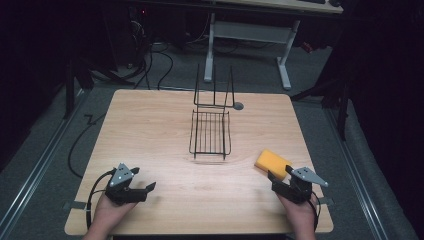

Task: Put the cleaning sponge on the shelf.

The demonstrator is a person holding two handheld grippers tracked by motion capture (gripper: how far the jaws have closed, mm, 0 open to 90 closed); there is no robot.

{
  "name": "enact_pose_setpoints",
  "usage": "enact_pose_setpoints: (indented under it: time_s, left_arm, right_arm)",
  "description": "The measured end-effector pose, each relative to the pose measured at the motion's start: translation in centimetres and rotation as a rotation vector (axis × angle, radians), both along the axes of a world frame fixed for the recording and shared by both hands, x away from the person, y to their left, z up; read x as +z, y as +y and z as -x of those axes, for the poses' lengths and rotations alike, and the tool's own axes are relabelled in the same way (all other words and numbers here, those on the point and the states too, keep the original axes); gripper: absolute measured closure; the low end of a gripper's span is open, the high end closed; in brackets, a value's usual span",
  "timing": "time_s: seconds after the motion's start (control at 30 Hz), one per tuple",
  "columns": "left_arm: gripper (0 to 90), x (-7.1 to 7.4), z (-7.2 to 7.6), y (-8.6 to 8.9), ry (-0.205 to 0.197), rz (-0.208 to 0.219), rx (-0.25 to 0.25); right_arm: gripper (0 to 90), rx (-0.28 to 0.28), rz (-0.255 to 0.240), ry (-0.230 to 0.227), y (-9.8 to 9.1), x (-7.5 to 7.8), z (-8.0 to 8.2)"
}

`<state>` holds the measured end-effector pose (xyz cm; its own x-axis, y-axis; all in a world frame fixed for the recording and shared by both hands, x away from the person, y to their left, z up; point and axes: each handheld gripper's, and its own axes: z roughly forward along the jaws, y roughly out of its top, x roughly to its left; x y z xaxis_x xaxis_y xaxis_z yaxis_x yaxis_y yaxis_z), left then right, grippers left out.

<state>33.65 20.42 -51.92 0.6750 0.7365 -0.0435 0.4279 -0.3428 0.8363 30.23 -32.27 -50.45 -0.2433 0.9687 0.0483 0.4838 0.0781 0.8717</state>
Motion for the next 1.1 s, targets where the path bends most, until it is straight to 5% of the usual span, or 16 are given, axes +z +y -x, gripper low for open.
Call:
enact_pose_setpoints:
  time_s: [0.7,0.93,1.1]
  left_arm:
    - [18.0,0.0,-0.1,0.2,0.008,0.011,0.002]
    - [18.7,0.1,-0.2,0.3,0.008,0.023,0.002]
    - [18.9,0.1,-0.1,0.3,0.001,0.032,0.002]
  right_arm:
    - [32.7,-0.040,0.021,-0.023,-1.1,0.1,0.6]
    - [41.8,-0.081,0.040,-0.005,-2.7,-0.2,1.4]
    - [56.2,-0.099,0.055,0.015,-3.5,-0.4,1.8]
